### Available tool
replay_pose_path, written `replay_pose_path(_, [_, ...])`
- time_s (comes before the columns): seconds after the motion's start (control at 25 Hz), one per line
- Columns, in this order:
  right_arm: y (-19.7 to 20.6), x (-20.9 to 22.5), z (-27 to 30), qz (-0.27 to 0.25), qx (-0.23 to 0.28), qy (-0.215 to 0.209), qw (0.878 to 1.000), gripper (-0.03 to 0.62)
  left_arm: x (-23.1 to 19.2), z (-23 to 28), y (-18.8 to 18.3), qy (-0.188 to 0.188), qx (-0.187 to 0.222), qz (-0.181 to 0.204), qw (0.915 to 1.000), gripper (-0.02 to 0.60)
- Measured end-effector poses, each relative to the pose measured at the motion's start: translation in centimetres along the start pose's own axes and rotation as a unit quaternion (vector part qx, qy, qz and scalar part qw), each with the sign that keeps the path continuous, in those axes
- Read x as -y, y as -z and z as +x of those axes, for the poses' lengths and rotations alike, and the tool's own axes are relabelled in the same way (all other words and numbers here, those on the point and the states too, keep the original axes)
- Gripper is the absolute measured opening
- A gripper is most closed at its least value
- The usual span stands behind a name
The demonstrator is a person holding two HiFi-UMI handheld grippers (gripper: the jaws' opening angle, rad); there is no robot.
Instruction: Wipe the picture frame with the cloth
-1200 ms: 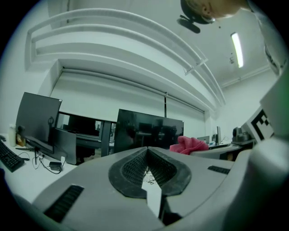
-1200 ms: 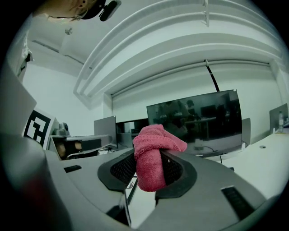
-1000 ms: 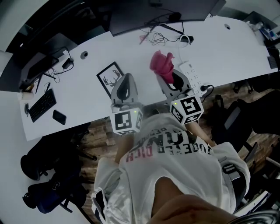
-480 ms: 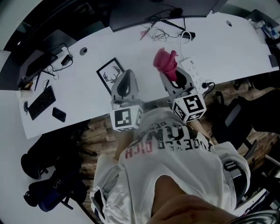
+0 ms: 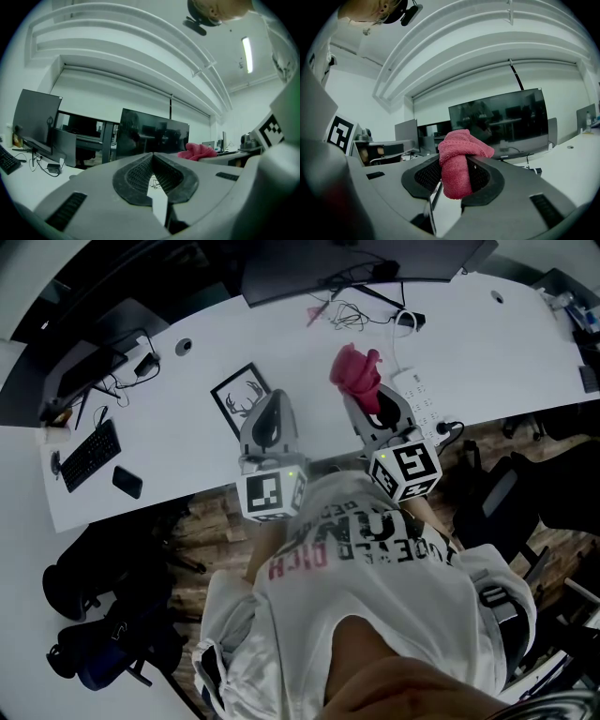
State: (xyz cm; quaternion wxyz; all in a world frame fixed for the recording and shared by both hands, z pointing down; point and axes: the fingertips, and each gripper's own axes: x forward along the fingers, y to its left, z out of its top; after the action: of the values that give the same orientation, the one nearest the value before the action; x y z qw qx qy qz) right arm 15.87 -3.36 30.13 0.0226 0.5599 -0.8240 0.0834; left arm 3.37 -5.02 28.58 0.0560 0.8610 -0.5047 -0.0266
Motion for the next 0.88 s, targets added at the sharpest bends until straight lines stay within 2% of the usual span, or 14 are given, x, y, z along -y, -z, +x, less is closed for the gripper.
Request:
replay_pose_path(0.2, [0.15,-0.29,0.35,0.0,-0.002,-0.007,1.0,0.118,0.0,-0.06,0.28,0.0,-0.013,0.004,0.9999,-0.003])
replay_pose_path(0.88, [0.42,-0.27,0.57,-0.003,-0.01,-0.02,1.0,0.117,0.42,0.16,0.3,-0.008,-0.013,-0.001,0.9999,-0.003])
